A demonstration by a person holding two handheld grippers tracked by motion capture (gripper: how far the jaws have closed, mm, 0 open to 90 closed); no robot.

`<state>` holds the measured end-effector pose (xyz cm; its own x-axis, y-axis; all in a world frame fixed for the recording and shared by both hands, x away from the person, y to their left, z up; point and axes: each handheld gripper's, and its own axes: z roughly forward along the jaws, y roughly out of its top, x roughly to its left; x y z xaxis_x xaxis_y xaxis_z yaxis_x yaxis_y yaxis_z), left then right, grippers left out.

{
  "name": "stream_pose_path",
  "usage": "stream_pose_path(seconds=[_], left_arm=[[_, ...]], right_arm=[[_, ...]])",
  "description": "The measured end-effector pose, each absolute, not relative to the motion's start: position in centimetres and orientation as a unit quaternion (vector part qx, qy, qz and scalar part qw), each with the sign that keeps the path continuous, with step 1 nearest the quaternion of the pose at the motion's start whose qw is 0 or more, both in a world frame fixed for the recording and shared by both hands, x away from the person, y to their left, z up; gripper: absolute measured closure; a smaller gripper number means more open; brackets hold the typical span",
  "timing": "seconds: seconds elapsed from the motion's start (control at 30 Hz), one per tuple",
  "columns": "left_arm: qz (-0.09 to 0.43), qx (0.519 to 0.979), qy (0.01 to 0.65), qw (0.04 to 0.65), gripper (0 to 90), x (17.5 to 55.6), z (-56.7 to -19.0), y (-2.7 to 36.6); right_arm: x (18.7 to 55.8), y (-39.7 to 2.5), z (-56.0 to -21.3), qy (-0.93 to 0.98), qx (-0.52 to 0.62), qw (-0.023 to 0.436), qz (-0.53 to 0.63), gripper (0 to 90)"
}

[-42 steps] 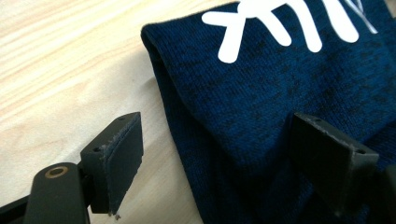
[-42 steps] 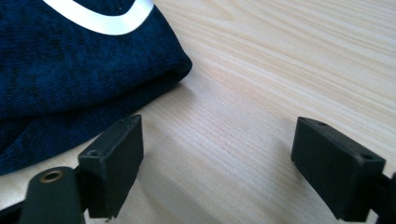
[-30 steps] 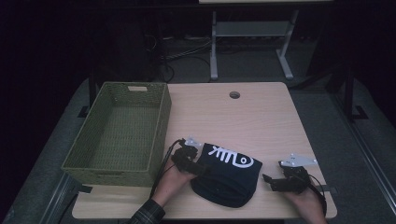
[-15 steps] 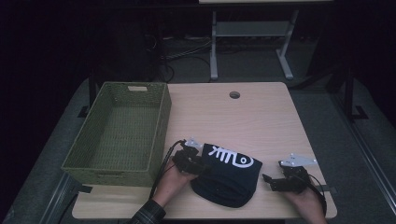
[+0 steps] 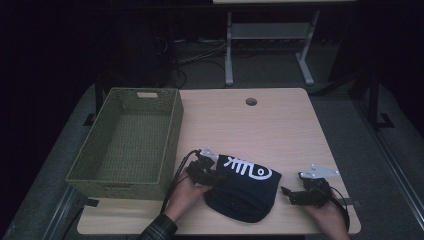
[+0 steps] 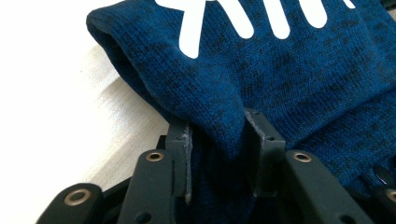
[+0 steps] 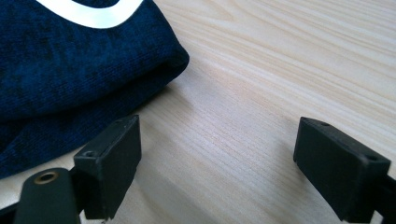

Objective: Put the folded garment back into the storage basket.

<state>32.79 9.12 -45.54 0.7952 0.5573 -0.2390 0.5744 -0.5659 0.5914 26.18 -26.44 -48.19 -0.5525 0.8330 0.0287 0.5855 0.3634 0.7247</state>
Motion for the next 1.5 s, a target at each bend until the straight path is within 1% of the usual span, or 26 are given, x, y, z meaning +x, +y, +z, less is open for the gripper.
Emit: stream_pose_path(seconds=[0.17, 0.57, 0.73, 0.8, 1.1, 1.5], left_arm=[[-0.022, 0.885, 0.319, 0.338, 69.4, 33.1, -45.2, 9.2], [-0.039, 0.880, 0.323, 0.347, 70.4, 33.1, -43.4, 9.2], [-0.043, 0.881, 0.320, 0.347, 70.5, 33.1, -41.9, 9.0], [-0.044, 0.886, 0.309, 0.343, 70.6, 33.1, -40.7, 8.7], [-0.040, 0.895, 0.290, 0.337, 70.7, 33.2, -38.0, 8.2], [-0.040, 0.904, 0.273, 0.327, 70.7, 33.5, -35.5, 7.9]], right_arm=[[26.2, -26.4, -48.2, 0.807, 0.440, 0.175, 0.354, 14.8], [26.2, -26.4, -48.2, 0.807, 0.439, 0.175, 0.354, 14.8], [26.2, -26.4, -48.2, 0.807, 0.439, 0.175, 0.353, 14.8], [26.2, -26.4, -48.2, 0.807, 0.440, 0.174, 0.353, 14.8], [26.2, -26.4, -48.2, 0.807, 0.440, 0.174, 0.353, 14.8], [26.1, -26.4, -48.2, 0.807, 0.440, 0.173, 0.354, 14.7]])
